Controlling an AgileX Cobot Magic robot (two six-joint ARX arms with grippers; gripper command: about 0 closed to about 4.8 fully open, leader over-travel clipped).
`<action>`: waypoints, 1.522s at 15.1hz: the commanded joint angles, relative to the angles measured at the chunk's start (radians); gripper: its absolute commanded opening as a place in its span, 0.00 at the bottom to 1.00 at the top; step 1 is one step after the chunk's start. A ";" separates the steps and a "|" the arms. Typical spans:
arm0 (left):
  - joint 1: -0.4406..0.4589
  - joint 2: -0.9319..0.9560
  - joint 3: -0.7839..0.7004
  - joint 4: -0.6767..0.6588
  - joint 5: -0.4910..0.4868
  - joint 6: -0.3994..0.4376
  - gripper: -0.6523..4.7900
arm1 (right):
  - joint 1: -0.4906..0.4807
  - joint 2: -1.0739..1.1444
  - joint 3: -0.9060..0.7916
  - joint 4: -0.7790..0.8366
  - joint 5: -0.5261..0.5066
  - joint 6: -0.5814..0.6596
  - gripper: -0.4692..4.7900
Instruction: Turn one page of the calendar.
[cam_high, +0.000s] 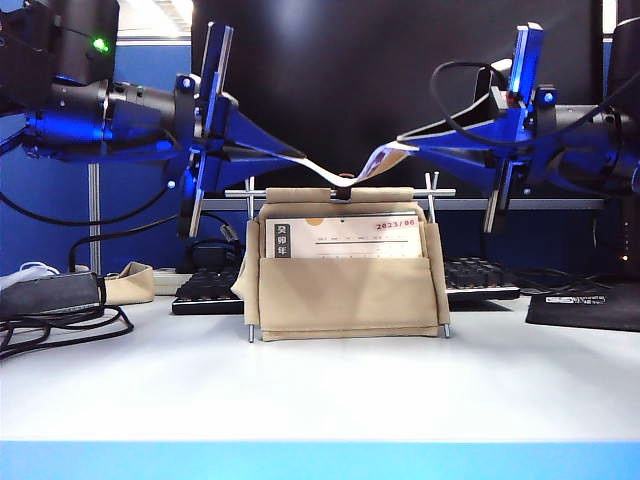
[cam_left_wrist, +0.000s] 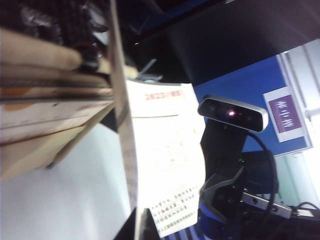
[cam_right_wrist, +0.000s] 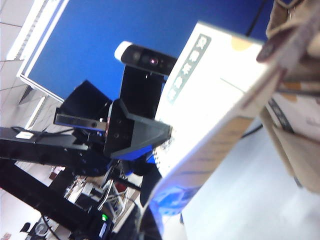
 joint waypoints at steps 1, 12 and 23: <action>-0.006 -0.002 0.007 0.056 0.026 -0.020 0.11 | 0.003 -0.005 0.021 0.035 0.025 0.026 0.09; -0.005 -0.002 0.008 0.173 0.040 -0.041 0.29 | 0.004 -0.006 0.110 0.037 0.035 0.114 0.19; -0.004 -0.001 0.146 0.087 0.011 0.040 0.32 | 0.003 -0.005 0.147 0.028 0.124 0.123 0.21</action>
